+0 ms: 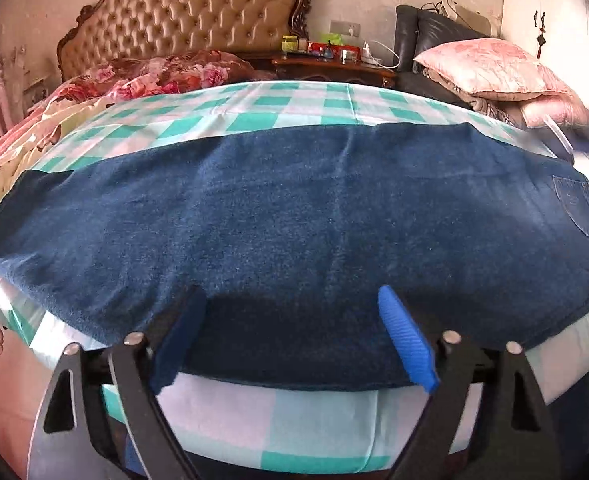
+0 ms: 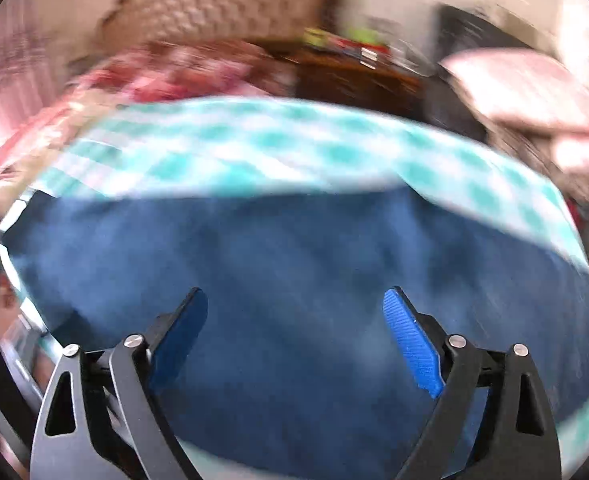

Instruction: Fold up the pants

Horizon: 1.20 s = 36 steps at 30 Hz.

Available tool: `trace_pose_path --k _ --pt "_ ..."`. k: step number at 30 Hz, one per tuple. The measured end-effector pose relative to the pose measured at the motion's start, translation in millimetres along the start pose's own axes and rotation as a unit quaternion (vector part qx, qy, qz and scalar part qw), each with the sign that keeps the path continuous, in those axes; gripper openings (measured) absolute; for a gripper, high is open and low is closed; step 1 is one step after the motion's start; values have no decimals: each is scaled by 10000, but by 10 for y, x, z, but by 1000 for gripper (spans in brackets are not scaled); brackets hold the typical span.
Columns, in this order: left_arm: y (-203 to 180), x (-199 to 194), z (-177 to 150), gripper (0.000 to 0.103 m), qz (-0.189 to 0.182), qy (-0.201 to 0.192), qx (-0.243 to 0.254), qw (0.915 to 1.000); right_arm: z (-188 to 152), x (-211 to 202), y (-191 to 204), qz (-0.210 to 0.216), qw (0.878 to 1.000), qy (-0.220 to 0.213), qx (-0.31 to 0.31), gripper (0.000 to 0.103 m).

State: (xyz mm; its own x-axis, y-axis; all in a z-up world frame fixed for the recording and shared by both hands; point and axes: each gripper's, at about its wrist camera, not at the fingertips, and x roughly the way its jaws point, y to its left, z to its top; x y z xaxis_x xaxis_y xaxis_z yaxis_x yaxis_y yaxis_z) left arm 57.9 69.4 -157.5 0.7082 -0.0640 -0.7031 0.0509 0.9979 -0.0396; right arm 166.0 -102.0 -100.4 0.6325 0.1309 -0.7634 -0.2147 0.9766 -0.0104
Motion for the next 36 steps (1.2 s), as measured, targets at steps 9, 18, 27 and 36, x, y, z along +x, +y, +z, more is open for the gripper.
trace_pose_path --k 9,18,27,36 --pt "587 -118 260 28 -144 -141 -528 9984 736 1437 998 450 9884 907 -1134 35" --pt "1263 798 1201 26 442 942 603 9927 639 1496 1031 134 9920 717 -1031 42" --pt "2220 1001 1396 39 838 1026 111 9911 649 1507 905 51 9952 682 -701 62" --pt "3247 715 1228 7 1372 924 -931 9818 624 1321 1256 567 9896 417 -1252 53"
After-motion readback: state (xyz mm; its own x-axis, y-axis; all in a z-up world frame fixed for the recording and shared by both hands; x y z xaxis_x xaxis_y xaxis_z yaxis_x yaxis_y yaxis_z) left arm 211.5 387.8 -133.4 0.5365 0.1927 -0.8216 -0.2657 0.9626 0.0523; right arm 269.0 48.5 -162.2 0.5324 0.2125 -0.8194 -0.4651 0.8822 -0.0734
